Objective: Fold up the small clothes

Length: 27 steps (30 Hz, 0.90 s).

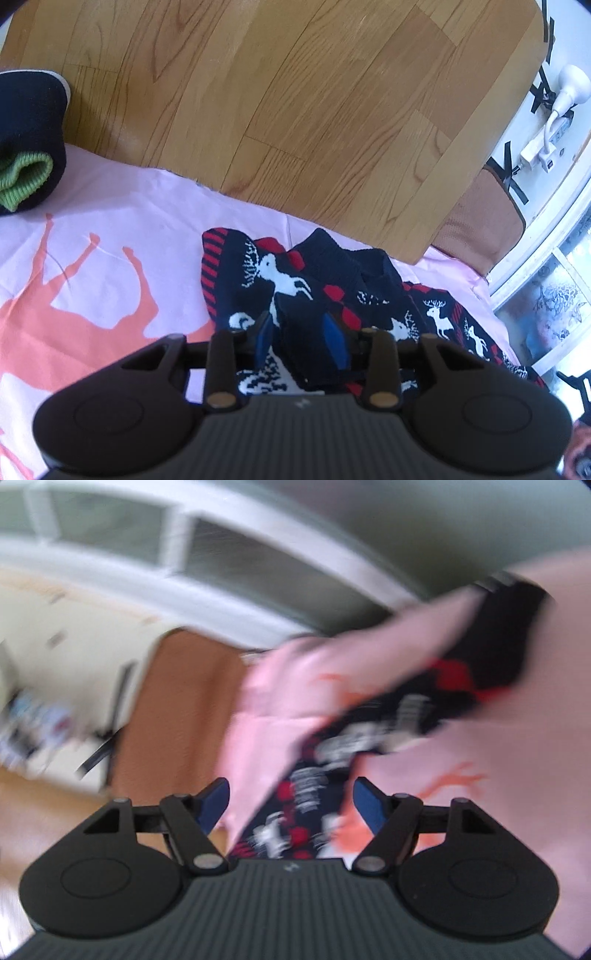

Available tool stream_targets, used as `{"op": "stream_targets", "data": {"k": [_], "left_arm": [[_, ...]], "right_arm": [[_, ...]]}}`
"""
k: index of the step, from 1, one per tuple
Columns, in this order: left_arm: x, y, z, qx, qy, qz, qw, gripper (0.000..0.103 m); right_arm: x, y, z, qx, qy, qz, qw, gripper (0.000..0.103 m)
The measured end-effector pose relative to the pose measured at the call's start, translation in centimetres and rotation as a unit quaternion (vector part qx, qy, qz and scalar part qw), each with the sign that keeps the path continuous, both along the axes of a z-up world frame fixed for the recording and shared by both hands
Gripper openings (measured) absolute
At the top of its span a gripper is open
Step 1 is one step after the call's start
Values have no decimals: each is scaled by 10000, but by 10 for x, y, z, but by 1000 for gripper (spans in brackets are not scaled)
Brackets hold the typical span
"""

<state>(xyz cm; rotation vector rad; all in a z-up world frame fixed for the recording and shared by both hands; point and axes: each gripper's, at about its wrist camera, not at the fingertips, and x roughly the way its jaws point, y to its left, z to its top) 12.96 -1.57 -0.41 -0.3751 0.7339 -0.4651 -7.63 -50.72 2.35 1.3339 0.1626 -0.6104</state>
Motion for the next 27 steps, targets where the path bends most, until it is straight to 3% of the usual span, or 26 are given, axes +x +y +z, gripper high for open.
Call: {"op": "stream_targets", "data": {"k": [2,3,4,5,8,10,12,14,16,18,21,23,24,27], "left_arm": [[-1,-1,1,52,-55,20,10000,31],[-2,-1,1,69,-85,29,9999,31],[-2,0,2,85,-109,44,9999,31],[-2,1,2,91,-121,57,9999,31],[1,2,1,53,-65,63,9999,31],[2,4,1,-36,-14,47,10000,31],[2,9,4,-182,-17,55,9998,31],[0,15,8,-312,-49,87,9995,31],[-2,20,12,-430,-95,122,9990,34],[-3,26,15,-501,-138,206,9984,37],[-1,34,16,-602,-115,304,9977,37],[2,37,15,-645,-58,341,9973,38],[3,38,14,-646,-29,362,9972,38],[5,39,12,-658,34,362,9972,38]], "right_arm": [[11,-18,-6,-113,137,-279,9995,73],[19,-27,-4,-319,243,-311,9987,67],[27,-35,0,-531,346,-310,9975,36],[36,-44,5,-733,419,-234,9962,13],[62,-38,36,-1252,345,84,9915,13],[90,-11,74,-1884,121,726,9793,13],[121,34,110,-2495,-213,1532,9559,13],[151,94,137,-3015,-591,2463,9192,13],[174,154,146,-3319,-877,3291,8797,13],[190,202,141,-3298,-1044,4025,8476,13],[205,267,104,-3022,-951,5022,8047,13],[209,297,73,-3002,-695,5424,7816,13],[208,305,61,-3008,-545,5518,7760,13],[205,306,42,-3002,-456,5542,7750,13]]}}
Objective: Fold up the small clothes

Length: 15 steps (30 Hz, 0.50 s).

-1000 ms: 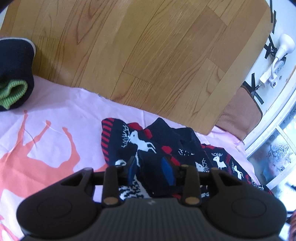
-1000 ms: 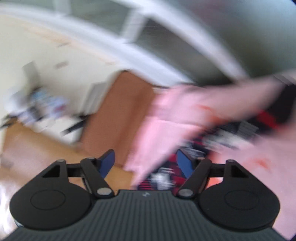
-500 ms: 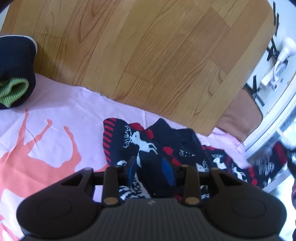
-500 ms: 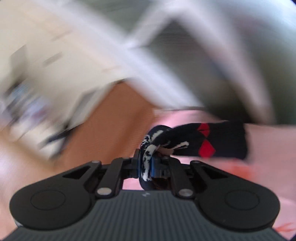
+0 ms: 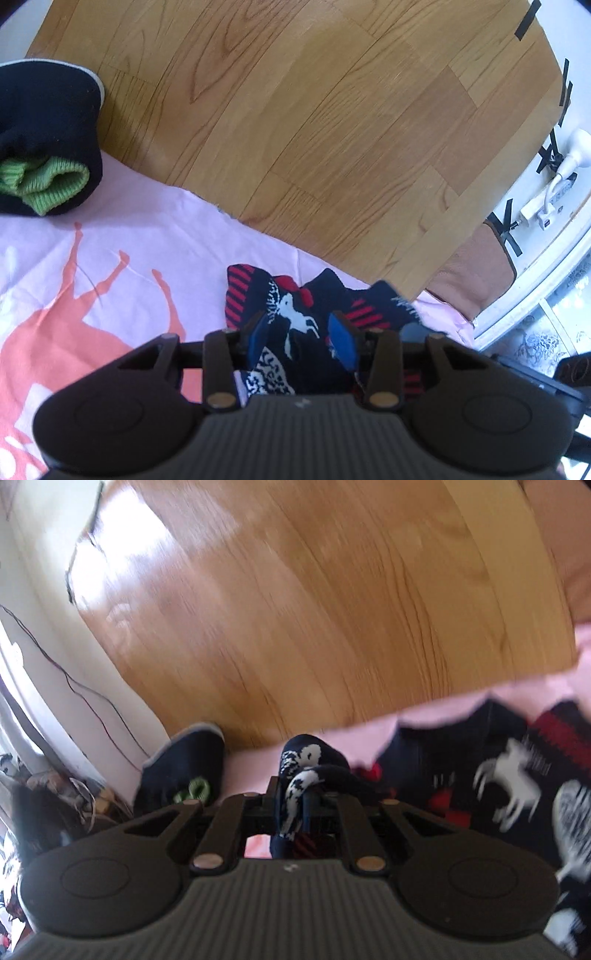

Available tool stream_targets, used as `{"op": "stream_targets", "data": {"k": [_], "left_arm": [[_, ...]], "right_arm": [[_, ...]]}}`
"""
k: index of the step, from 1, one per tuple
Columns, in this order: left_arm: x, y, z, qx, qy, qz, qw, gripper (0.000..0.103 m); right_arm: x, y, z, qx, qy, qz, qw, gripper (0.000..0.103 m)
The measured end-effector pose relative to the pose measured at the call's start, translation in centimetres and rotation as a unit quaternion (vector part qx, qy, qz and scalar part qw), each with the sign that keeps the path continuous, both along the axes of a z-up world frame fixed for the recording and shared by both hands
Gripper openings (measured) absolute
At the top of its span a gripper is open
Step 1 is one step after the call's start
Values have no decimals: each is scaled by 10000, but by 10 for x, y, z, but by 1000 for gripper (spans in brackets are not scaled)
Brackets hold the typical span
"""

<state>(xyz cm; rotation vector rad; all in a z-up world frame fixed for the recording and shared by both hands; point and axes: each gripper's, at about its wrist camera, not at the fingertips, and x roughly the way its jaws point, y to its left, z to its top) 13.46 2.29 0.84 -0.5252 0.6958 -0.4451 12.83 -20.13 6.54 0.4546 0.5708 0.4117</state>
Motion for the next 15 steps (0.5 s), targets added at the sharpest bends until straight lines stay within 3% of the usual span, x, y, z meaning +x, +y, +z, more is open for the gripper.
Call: {"op": "stream_targets", "data": {"k": [3,5,6,8,11,15], "left_arm": [[-1,-5,0,69,-20,-56,10000,38],[-2,-9,-1,119,-41,-126,9998,39],[-3,-13,-1,145,-55,-174,9997,41],[-5,-19,-2,235,-103,-293,9992,42],[-10,-30,-3,408,-211,-433,9980,45],[-14,-43,-7,627,-269,-592,9959,46]], "right_arm": [[-20,-18,16,-479,-779,-245,9955,14],[-29,-31,19,-857,-1157,-424,9887,20],[-33,-36,16,-947,-1150,-299,9884,25],[-37,-39,4,-992,-803,328,9913,60],[-58,-48,-9,-1068,-535,823,9894,61],[-65,-78,-8,-604,-291,644,9957,61]]}}
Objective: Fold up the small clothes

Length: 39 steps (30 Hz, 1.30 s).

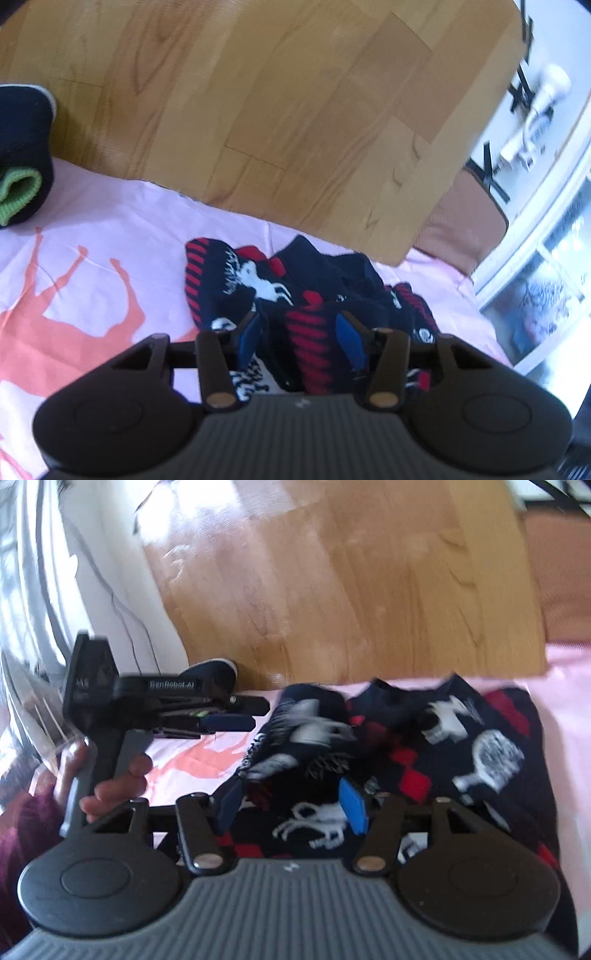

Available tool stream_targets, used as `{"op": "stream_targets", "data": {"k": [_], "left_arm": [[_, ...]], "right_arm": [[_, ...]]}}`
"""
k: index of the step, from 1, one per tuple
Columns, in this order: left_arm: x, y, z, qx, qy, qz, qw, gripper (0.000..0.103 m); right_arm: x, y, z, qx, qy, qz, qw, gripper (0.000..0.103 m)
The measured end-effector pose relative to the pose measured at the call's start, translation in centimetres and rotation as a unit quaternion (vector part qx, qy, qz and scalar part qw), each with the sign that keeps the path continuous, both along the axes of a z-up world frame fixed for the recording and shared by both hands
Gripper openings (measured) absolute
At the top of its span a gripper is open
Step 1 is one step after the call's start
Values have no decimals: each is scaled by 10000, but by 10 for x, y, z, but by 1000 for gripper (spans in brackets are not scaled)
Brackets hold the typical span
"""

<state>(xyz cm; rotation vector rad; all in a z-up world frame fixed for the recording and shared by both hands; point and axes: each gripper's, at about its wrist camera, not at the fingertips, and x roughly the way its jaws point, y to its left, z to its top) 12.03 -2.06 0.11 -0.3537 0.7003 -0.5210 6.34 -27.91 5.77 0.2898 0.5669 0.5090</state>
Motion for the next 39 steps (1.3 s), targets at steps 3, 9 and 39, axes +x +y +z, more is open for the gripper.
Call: {"op": "stream_targets", "data": {"k": [3,9,39], "left_arm": [[-2,-8,-3,97,-14,-75,9999,46],[-4,-11,-6,189,-52,-117,9997,46],[27,-99,18,1236,-577,-266,9903,13]], "right_arm": [[1,-28,5,662,232,-420,9967,61],[40,-37,-11,1699,853,-1163,9748,61],[46,-76,-21,1301,567,-2541,9567,7]]}}
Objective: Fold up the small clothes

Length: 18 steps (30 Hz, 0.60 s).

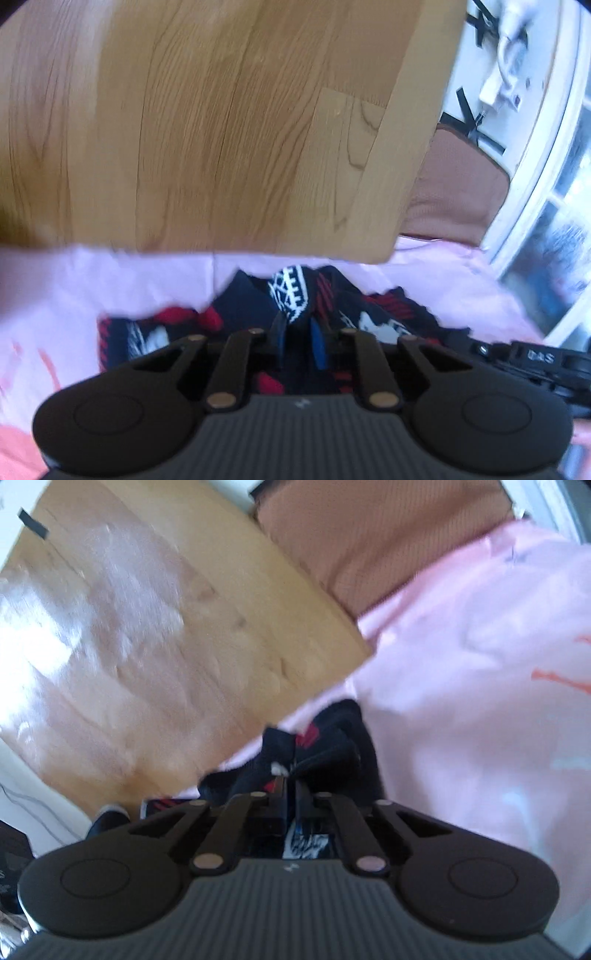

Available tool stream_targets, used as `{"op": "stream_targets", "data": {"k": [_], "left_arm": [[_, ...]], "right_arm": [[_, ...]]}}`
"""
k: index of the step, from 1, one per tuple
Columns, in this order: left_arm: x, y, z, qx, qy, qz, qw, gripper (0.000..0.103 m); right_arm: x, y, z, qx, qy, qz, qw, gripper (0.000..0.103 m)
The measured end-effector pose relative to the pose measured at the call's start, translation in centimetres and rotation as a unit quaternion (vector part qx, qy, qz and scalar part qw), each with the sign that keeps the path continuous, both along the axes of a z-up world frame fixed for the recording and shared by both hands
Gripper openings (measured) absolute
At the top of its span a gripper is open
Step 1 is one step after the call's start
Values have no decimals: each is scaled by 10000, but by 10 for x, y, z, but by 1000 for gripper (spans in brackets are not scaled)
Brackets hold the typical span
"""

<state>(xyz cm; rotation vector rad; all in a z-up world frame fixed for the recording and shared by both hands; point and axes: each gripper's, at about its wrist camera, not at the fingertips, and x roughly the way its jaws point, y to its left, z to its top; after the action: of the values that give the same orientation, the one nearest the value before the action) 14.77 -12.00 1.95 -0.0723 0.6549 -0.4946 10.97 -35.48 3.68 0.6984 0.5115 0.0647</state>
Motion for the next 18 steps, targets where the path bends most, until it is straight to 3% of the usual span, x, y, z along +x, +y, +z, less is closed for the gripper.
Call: {"op": "stream_targets", "data": {"k": [3,4,7,10,13,18], "left_arm": [[3,-7,-21,605,360,215,9973,16],[1,-5,-31,721,504,265,9958,20],[-18,8,-34,734,337,367,9961,32],[-32,28,-19,451,218,653,9966,37],[-34,35,0,-15,125,712,9974,36],[-30,2,-2,-30,119,159,9998,36]], "right_arm": [[8,10,-13,-94,581,438,9973,11],[7,10,-15,-44,644,571,9963,11],[-5,2,-4,-64,468,606,9970,16],[-19,-11,14,-253,39,164,9995,26],[-20,-12,26,-320,-272,11,9991,26],[4,2,4,-9,28,349,9994,27]]}}
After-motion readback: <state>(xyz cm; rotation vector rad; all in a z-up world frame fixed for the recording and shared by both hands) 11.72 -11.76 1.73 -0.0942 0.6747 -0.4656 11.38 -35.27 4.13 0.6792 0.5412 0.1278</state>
